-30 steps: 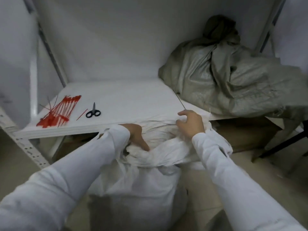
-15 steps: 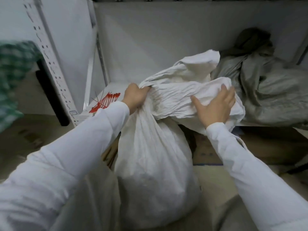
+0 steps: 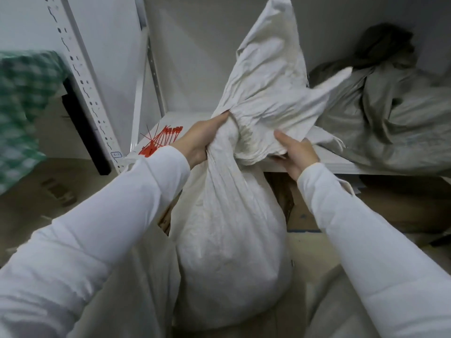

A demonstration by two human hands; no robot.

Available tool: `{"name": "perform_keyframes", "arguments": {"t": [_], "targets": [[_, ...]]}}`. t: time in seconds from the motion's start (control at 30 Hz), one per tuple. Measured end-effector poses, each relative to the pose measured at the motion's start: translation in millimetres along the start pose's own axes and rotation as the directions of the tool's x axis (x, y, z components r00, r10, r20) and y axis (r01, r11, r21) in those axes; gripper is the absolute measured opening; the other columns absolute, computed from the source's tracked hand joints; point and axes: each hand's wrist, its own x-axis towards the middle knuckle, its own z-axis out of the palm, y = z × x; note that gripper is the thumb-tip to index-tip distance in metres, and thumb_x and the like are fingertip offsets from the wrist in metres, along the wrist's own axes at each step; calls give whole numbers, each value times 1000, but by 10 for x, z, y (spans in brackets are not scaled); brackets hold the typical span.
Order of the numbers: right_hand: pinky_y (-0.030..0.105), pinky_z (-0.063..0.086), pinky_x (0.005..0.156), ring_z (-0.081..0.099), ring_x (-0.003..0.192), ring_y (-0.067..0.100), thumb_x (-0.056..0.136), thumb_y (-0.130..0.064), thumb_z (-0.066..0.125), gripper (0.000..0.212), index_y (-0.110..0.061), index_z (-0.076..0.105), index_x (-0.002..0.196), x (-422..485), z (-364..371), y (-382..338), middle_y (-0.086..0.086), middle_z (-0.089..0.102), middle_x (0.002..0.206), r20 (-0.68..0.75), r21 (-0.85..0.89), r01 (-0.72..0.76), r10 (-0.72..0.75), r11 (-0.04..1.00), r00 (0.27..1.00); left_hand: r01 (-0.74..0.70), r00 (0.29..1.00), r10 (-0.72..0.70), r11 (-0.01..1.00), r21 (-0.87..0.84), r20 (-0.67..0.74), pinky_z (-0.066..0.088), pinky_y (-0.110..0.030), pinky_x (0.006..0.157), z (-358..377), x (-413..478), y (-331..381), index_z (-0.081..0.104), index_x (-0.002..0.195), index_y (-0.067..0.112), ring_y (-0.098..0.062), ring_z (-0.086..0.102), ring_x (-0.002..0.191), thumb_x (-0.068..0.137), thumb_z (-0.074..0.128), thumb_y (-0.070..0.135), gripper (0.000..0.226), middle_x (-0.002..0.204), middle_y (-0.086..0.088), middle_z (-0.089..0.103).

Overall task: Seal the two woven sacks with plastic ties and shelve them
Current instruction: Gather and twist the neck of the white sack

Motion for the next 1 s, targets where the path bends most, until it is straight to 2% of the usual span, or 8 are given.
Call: {"name": "perform_keyframes", "arguments": {"t": [0.1, 0.2, 0.4, 0.53, 0.63, 0.77, 0.9, 1.0], "targets": [[48, 56, 79, 68, 89, 25, 87, -6, 66, 18, -20, 57, 93, 51, -111, -446, 3, 69, 91, -185, 70, 227, -211, 971, 960, -99, 991, 107, 990, 99, -75, 57, -23, 64, -53, 17, 96, 65, 109, 8, -12, 71, 79, 86, 71, 36, 37, 98, -3, 73], [56, 55, 84, 69, 97, 33, 78, -2, 70, 23, -11, 63, 98, 58, -248, -731, 12, 71, 97, -222, 73, 421, -397, 904, 891, -178, 972, 203, 965, 190, -120, 51, -15, 52, -35, 25, 163, 60, 103, 16, -4, 66, 71, 80, 78, 37, 36, 85, 6, 67], [45, 57, 82, 69, 89, 27, 76, 1, 66, 19, -9, 65, 93, 39, -182, -923, 9, 71, 87, -242, 9, 525, -508, 851, 827, -283, 924, 340, 916, 283, -175, 50, -14, 54, -26, 118, 349, 57, 97, 20, 1, 61, 67, 76, 82, 31, 35, 81, 11, 62], [42, 56, 84, 67, 98, 30, 84, 1, 62, 31, 0, 60, 115, 117, -270, -714, 15, 69, 103, -223, 19, 390, -376, 921, 899, -23, 998, 34, 980, 198, -55, 60, -28, 64, 4, 130, 259, 66, 84, 14, -8, 68, 55, 81, 77, 18, 12, 66, 3, 71], [43, 55, 89, 66, 105, 29, 90, 0, 59, 29, -6, 57, 118, 149, -327, -496, 14, 67, 114, -177, 16, 262, -255, 965, 950, -3, 999, 12, 982, 190, -46, 54, -24, 57, 14, 130, 214, 67, 83, 15, -12, 68, 67, 81, 77, 18, 10, 77, 0, 71], [37, 53, 94, 67, 106, 24, 91, -10, 63, 38, -5, 55, 128, 95, -235, -378, 11, 68, 118, -20, 36, 203, -202, 979, 979, -6, 999, -1, 979, 205, 34, 55, -25, 61, 33, 60, 215, 67, 90, 13, -15, 71, 73, 85, 71, 14, 6, 79, -2, 74], [41, 46, 100, 62, 108, 10, 85, -36, 71, 40, -25, 59, 122, 7, -140, -282, -13, 68, 112, 48, -265, 91, -81, 960, 996, 32, 981, -59, 988, 151, 183, 55, -36, 83, 61, 25, 124, 68, 98, 14, -19, 71, 80, 89, 63, 20, 13, 86, -3, 74], [41, 47, 88, 56, 111, 17, 78, -55, 70, 39, -34, 56, 107, -42, -168, -254, -16, 60, 102, -62, -485, -69, 45, 872, 997, 48, 974, -77, 990, 136, 211, 49, -40, 95, 93, 37, 80, 68, 94, 14, -22, 66, 84, 86, 62, 20, 12, 89, -6, 70]]}}
